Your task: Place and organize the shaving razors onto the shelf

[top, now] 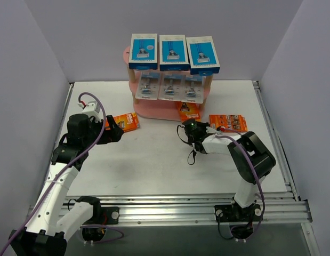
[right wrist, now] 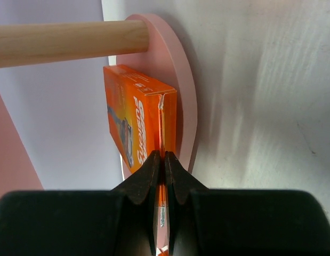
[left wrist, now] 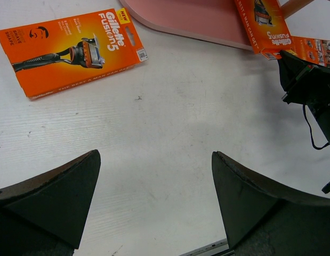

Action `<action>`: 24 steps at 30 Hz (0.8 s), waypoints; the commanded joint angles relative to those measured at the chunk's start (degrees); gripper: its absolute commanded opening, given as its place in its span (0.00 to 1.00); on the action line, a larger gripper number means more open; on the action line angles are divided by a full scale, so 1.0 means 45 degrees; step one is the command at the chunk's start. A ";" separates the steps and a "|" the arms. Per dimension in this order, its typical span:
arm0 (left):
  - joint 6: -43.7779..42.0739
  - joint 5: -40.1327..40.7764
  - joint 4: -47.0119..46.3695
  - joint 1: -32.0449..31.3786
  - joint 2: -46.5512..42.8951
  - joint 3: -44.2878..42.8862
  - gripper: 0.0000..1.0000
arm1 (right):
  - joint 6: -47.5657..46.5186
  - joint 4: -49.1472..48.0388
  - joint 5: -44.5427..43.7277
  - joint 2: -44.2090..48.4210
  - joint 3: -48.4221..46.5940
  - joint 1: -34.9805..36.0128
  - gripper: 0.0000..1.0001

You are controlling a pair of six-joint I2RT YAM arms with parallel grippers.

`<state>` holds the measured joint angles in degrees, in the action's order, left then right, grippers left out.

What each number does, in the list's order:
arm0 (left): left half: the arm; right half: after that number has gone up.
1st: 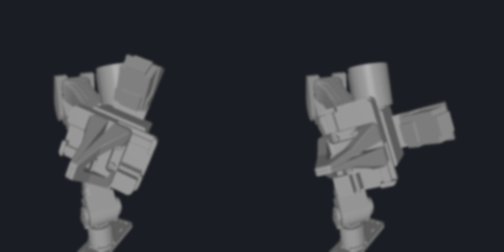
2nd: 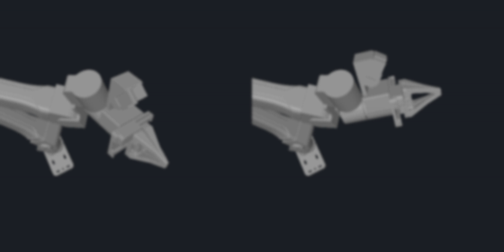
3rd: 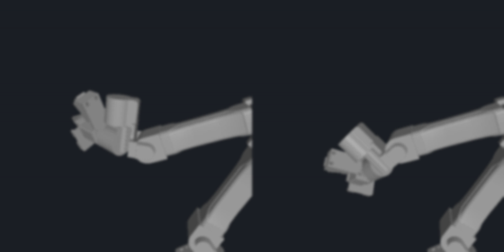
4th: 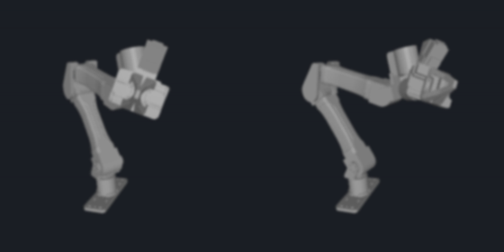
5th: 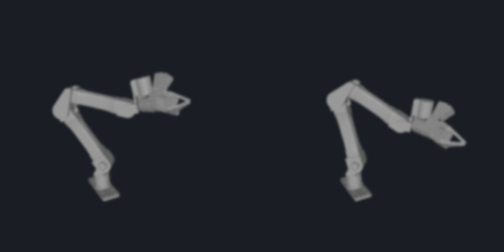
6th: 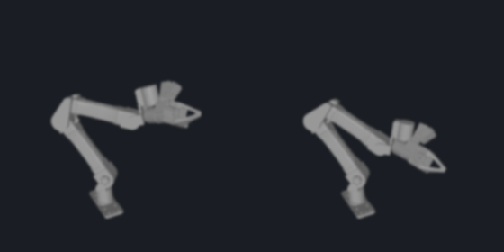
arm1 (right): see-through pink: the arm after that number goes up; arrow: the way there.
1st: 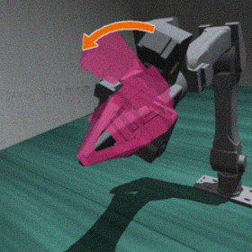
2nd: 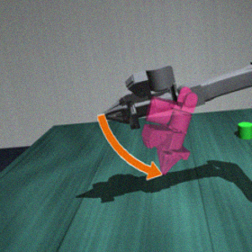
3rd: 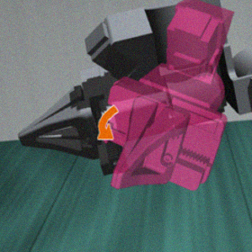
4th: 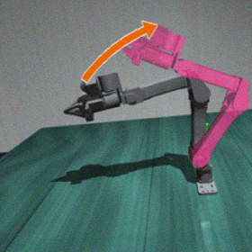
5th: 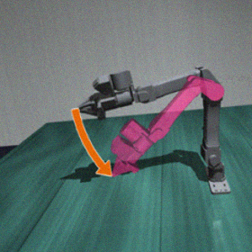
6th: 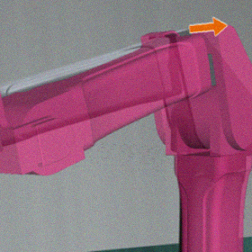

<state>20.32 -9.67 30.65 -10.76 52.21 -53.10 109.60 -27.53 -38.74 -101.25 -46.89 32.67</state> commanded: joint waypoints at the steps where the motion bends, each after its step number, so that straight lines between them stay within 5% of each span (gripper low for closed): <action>1: -0.0062 -0.0253 -0.0464 -0.0030 0.0039 -0.0172 0.94 | 0.1073 0.1076 -0.1273 -0.0175 -0.0477 0.0046 0.00; 11: -0.0062 -0.0253 -0.0445 -0.0069 0.0117 -0.0153 0.94 | 0.3084 0.2250 -0.1840 -0.0546 -0.0693 0.0417 0.00; 24: -0.0062 -0.0234 -0.0464 -0.0128 0.0157 -0.0172 0.94 | 0.3125 0.1647 -0.2055 -0.1190 -0.1220 0.0612 0.00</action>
<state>20.32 -9.93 30.65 -11.20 53.06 -53.10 113.91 -20.43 -43.81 -105.75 -50.72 34.70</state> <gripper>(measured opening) 0.941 0.012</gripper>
